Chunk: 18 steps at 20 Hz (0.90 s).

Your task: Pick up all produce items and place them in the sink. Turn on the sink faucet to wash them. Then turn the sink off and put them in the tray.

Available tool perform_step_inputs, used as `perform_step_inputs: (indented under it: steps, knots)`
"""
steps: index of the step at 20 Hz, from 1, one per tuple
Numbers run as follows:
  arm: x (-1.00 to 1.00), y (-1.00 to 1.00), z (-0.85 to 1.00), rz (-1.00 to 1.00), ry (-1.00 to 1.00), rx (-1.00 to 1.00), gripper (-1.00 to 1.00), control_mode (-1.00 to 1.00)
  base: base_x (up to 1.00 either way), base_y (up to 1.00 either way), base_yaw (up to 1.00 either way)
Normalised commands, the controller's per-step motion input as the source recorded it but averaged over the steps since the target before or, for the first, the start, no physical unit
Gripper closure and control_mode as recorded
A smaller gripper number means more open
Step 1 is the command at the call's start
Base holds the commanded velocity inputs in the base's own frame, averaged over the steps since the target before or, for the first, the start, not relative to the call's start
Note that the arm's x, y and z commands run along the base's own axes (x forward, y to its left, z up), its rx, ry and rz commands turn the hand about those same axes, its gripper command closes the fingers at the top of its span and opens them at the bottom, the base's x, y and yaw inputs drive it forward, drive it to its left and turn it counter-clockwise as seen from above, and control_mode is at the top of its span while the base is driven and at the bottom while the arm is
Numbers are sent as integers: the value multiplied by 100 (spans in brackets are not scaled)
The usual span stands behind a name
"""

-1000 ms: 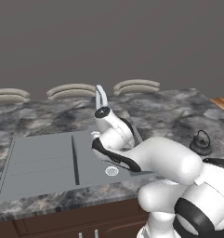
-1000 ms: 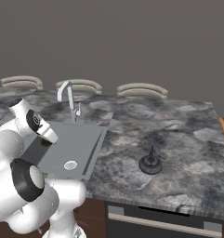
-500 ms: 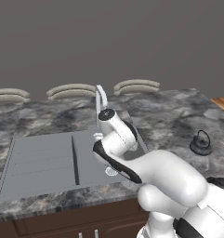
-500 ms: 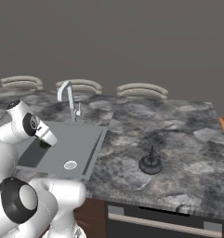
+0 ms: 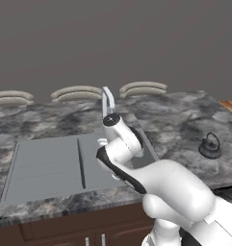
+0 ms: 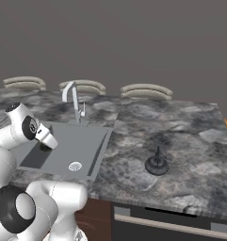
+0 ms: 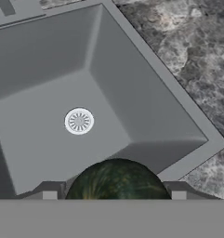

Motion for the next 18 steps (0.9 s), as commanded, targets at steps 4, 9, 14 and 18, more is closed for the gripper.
perform_step_inputs:
  steps: [4, 9, 14, 18]
  knots:
    - [0, 0, 0, 0, 0, 0, 100, 100, -16, 71, 0]
    - [0, 0, 0, 0, 0, 0, 100, 100, 0, 77, 0]
    - [0, 0, 0, 0, 0, 0, 100, 100, 0, 86, 0]
    - [0, 0, 0, 0, 0, 0, 100, 100, 0, 91, 0]
